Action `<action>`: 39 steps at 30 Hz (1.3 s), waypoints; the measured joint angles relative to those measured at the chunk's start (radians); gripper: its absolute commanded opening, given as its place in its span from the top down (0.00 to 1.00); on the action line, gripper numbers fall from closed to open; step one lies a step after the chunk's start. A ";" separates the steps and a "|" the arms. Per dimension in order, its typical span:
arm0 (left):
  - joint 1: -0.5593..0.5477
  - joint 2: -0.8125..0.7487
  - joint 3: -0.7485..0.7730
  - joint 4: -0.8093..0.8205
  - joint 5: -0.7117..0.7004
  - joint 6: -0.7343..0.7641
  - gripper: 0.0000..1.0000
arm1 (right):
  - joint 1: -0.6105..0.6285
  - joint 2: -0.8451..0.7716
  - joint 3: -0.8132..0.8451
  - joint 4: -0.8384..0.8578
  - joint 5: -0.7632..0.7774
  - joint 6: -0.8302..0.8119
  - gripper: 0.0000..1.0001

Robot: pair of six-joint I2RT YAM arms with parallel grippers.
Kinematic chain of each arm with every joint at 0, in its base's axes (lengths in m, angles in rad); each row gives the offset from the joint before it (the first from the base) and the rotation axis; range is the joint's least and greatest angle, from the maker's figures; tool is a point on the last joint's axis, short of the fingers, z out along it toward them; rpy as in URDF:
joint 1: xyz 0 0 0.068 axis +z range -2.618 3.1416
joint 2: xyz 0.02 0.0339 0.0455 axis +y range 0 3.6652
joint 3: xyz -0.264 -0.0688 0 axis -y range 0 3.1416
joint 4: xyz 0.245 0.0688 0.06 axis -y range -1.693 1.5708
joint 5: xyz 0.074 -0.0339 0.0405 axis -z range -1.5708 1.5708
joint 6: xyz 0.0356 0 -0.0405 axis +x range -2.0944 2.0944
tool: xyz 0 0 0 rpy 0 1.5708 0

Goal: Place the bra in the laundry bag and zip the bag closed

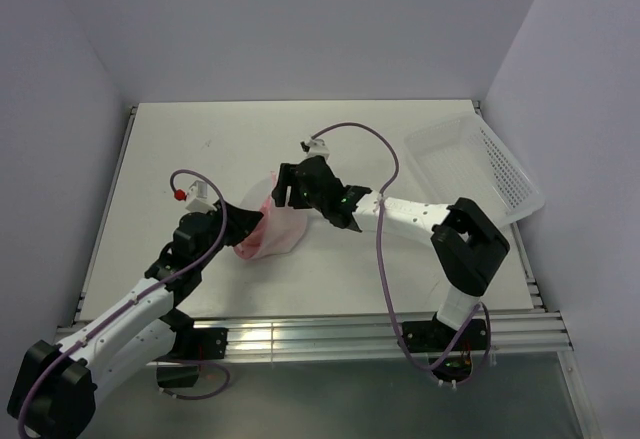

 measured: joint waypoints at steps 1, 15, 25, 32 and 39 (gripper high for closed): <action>-0.004 0.000 0.000 0.000 -0.001 0.000 0.65 | 0.000 0.014 0.009 -0.011 -0.005 -0.005 0.27; -0.026 0.048 0.019 -0.001 -0.015 0.002 0.71 | 0.008 0.068 0.094 -0.041 -0.032 -0.042 0.44; -0.079 0.064 0.047 -0.004 -0.031 0.002 0.75 | 0.008 0.035 -0.037 0.027 -0.012 -0.003 0.99; -0.167 0.013 0.074 -0.102 -0.101 0.008 0.72 | 0.022 -0.071 -0.256 0.175 0.051 0.090 1.00; -0.304 0.073 0.089 -0.097 -0.119 -0.052 0.65 | 0.061 -0.137 -0.426 0.337 0.129 0.165 1.00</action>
